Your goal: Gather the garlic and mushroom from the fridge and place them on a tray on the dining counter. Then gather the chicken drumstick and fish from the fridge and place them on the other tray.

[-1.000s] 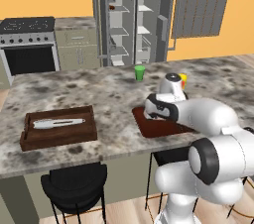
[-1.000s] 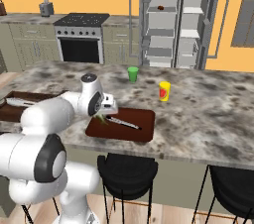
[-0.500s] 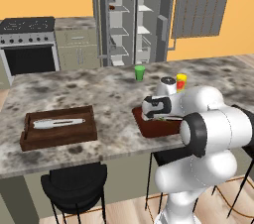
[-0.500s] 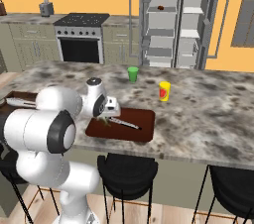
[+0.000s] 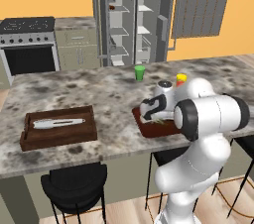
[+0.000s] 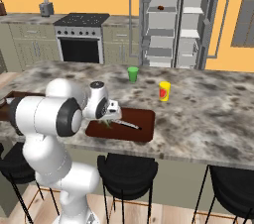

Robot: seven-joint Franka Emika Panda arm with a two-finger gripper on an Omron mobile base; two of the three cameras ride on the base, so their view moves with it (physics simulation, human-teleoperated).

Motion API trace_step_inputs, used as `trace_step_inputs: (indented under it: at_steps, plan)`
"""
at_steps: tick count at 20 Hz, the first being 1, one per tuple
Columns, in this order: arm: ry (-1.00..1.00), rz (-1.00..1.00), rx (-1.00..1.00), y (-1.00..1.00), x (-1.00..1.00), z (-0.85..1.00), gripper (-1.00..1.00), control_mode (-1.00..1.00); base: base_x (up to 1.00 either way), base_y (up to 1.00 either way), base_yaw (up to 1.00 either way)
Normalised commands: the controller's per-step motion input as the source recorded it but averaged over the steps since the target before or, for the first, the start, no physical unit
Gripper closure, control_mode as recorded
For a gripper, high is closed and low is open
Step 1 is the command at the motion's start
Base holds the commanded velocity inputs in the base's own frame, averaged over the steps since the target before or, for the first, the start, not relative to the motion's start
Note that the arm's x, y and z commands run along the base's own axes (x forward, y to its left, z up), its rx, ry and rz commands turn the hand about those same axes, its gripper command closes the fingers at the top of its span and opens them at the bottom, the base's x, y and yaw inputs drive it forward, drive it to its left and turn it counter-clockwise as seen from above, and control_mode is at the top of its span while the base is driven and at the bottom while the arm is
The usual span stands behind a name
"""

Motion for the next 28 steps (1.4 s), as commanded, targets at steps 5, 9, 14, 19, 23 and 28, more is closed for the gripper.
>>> trace_step_inputs:
  at_steps: [5,9,14,19,23,28]
  plan:
    - [0.03,0.00,0.00,0.00,0.21,-0.26,1.00,-1.00,0.00,0.00,0.00]
    - [0.04,0.00,0.00,0.00,0.19,-0.27,1.00,-1.00,0.00,0.00,0.00]
    - [0.03,0.00,0.00,0.01,0.12,-0.20,-1.00,-1.00,0.00,0.00,0.00]
    - [0.00,0.00,0.00,0.00,-0.04,0.01,-1.00,-1.00,0.00,0.00,0.00]
    - [0.00,0.00,0.00,0.00,-0.08,0.12,-1.00,-1.00,0.00,0.00,0.00]
    - [-0.01,0.00,0.00,0.00,-0.29,0.34,-1.00,-1.00,0.00,0.00,0.00]
